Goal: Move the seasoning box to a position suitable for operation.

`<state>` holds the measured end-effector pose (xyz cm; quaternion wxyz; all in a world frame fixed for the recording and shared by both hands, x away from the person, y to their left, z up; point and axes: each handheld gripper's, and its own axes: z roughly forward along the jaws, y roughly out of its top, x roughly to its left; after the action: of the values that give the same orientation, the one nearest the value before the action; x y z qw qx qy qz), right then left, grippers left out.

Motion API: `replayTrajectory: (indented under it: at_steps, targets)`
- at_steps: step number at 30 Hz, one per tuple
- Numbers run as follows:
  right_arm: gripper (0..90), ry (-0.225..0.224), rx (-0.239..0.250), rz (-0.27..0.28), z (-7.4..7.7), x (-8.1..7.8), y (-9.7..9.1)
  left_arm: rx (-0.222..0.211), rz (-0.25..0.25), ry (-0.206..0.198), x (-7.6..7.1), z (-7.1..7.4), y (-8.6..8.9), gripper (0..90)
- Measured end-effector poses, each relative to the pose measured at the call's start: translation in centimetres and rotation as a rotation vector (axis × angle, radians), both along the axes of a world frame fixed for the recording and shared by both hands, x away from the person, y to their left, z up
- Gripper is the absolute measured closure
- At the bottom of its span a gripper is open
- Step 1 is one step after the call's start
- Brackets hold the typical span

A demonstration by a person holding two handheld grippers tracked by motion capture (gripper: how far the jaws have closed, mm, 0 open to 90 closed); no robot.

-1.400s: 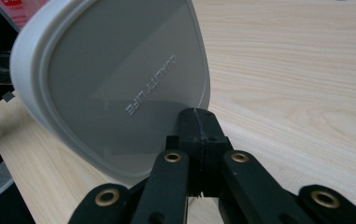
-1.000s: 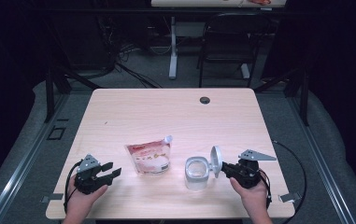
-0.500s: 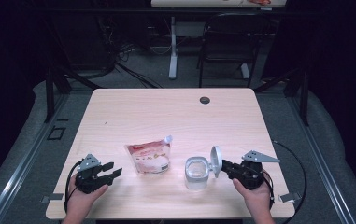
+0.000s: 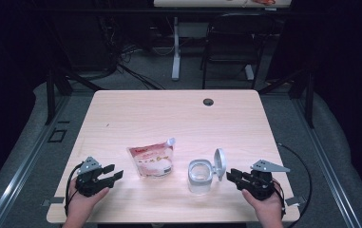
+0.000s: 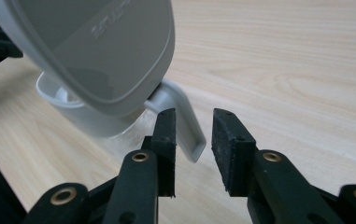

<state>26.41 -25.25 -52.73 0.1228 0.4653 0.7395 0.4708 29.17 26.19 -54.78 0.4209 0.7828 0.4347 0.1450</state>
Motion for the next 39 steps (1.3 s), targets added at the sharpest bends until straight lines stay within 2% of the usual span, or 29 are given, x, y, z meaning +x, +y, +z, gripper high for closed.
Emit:
replayTrajectory:
  at_steps: [5, 10, 13, 16, 19, 26, 39]
  targets:
    - [66.2, 0.017, -0.021, 0.027, -0.7, 0.2, 0.7, -0.002, 0.005, -0.003, -0.1, -0.1, 0.0, 51.4]
    - [67.0, 0.039, -0.056, 0.05, -1.4, 0.6, 1.6, 0.002, 0.003, -0.004, -0.1, 0.0, 0.1, 51.7]
    - [69.5, 0.036, -0.066, 0.046, -1.4, 0.8, 1.8, 0.003, 0.005, -0.003, -0.1, -0.1, 0.1, 51.9]
    - [72.5, 0.035, -0.056, 0.048, -1.7, 1.0, 2.0, -0.004, 0.003, 0.006, 0.0, -0.1, 0.1, 52.0]
    - [77.3, 0.041, -0.092, 0.057, -1.9, 0.9, 2.3, 0.002, 0.003, 0.006, 0.0, 0.0, 0.1, 52.2]
    - [80.5, 0.028, -0.112, 0.055, -1.8, 1.0, 2.3, 0.005, -0.002, -0.003, -0.1, 0.1, -0.2, 52.4]
    - [79.7, 0.023, -0.07, 0.023, -2.1, 2.3, 1.9, 0.001, 0.005, -0.008, -0.3, 0.2, -0.2, 52.6]
